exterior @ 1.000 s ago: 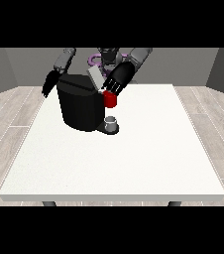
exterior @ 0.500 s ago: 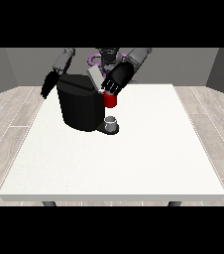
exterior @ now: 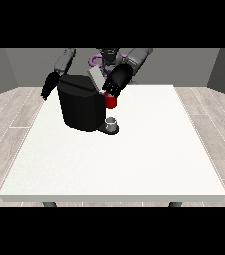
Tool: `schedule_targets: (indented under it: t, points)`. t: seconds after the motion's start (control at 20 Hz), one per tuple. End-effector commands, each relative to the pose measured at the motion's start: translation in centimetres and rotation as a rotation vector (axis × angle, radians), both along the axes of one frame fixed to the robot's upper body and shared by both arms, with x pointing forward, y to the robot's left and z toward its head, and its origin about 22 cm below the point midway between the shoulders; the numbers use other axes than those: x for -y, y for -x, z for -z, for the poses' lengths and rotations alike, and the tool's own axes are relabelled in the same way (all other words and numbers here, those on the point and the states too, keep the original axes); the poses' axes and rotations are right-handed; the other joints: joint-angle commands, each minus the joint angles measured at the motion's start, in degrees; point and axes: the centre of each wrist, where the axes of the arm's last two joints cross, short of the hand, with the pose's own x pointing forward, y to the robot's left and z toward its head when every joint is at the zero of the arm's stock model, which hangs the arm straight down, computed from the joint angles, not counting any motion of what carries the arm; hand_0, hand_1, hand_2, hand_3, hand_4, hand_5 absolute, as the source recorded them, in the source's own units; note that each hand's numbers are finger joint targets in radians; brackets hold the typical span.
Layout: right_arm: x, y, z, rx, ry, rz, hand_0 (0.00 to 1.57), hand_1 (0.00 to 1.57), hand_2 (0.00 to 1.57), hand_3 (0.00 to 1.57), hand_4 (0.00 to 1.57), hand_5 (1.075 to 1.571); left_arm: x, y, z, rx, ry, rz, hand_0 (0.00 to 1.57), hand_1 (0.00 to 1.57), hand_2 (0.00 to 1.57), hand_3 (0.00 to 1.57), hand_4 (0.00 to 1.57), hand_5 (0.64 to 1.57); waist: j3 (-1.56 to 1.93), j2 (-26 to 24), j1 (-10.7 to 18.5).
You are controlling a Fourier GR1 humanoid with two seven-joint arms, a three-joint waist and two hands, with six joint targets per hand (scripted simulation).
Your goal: Insert the coffee pod into the coffee machine and close the lid
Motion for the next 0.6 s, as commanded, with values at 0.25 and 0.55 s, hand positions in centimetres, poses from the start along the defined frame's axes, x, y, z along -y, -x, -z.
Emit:
schedule_targets:
  t: [0.25, 0.55]
  points:
    - [-1.1, 0.1, -0.8, 0.019, -0.014, -0.008, 0.0, 0.0, 0.0, 0.0, 0.0, 1.571, -2.1, 0.0, 0.3, 0.051, -0.049, -0.007, 1.1, 1.1, 1.13, 0.99, 0.0, 1.571, -0.02, 2.3, -1.1]
    - [-2.0, 1.2, 0.4, 0.028, 0.001, -0.048, 0.0, 0.0, 0.0, 0.0, 0.0, 1.571, -2.0, -0.1, -0.4, 0.097, 0.045, -0.024, 1.15, 1.15, 1.15, 0.95, 0.0, 1.571, 0.0, 2.4, -3.4]
